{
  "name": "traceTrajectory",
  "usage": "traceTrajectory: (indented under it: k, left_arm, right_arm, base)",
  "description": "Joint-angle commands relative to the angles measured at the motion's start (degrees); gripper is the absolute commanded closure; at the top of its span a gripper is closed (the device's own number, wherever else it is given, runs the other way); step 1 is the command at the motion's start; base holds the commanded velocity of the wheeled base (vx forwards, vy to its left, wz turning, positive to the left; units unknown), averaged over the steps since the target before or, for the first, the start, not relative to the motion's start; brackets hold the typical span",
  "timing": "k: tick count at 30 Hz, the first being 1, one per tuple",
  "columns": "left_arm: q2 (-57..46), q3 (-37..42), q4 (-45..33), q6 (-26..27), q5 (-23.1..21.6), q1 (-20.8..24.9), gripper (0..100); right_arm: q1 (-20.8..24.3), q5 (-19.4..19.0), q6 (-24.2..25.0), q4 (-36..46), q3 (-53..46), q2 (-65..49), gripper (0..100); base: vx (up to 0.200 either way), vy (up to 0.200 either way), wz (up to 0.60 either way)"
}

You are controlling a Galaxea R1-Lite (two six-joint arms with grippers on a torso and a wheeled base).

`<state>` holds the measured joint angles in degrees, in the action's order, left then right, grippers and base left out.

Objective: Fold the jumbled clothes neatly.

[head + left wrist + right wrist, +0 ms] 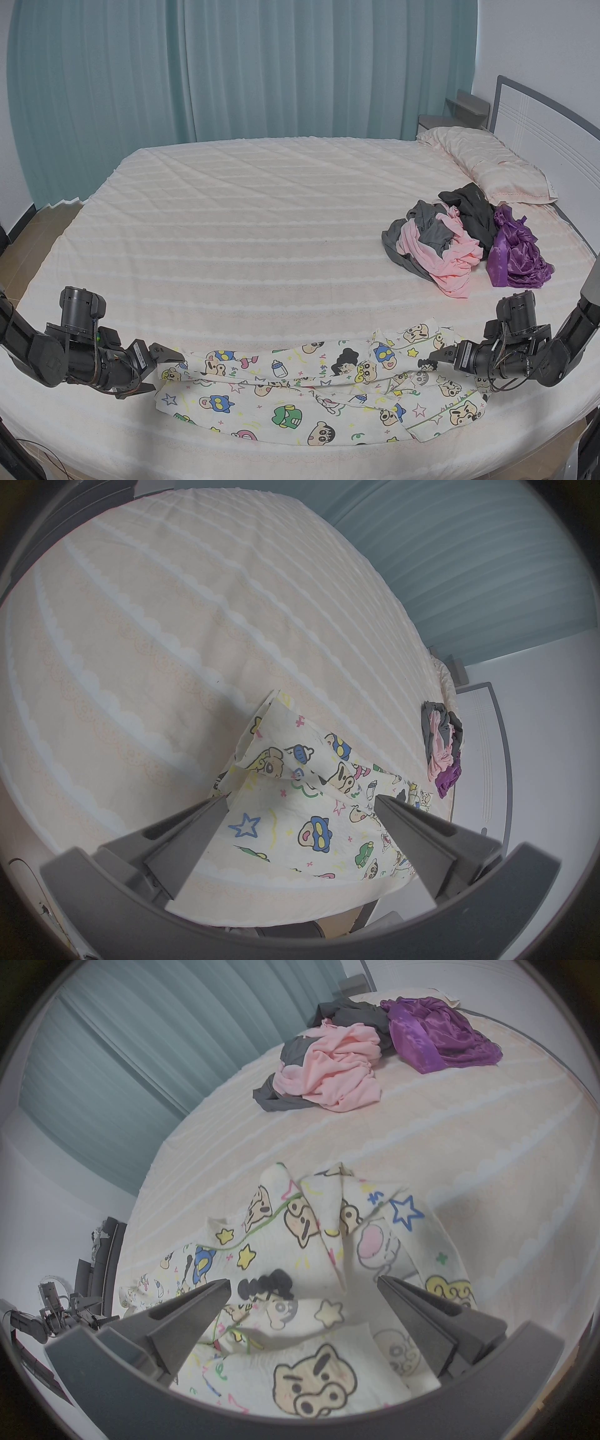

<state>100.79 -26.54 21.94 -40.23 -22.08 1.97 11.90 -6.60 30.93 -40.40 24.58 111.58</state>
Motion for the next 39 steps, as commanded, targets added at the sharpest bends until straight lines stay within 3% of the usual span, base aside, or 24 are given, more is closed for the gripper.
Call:
traceTrajectory:
  k: [1,9,10,34,35,39]
  left_arm:
    - [0.02,0.08,0.03,-0.02,0.02,0.05,0]
    - [-0.07,0.08,0.03,-0.02,0.02,0.05,0]
    - [-0.07,0.08,0.03,-0.02,0.02,-0.04,0]
    - [-1.56,-0.27,0.03,-0.02,0.28,-0.30,0]
    - [-2.18,-0.44,0.03,0.06,0.37,-0.57,0]
    - [-2.27,-1.23,0.56,0.50,0.54,-1.36,0]
  right_arm:
    - [-0.82,-0.52,-0.43,-3.37,-0.32,4.96,0]
    - [-0.82,-2.81,-0.17,-9.17,0.74,8.74,0]
    - [-0.91,-3.16,-0.08,-10.05,1.18,9.71,100]
    - [-4.34,-4.83,2.56,-12.77,-3.39,7.86,100]
    - [-4.34,-5.09,2.65,-12.77,-3.48,8.04,0]
    - [-4.34,-6.24,3.00,-13.13,-4.89,6.98,0]
  base:
    - [0.000,0.000,0.00]
    - [0.000,0.000,0.00]
    - [0.000,0.000,0.00]
    - [0.000,0.000,0.00]
    - [0.000,0.000,0.00]
    - [0.000,0.000,0.00]
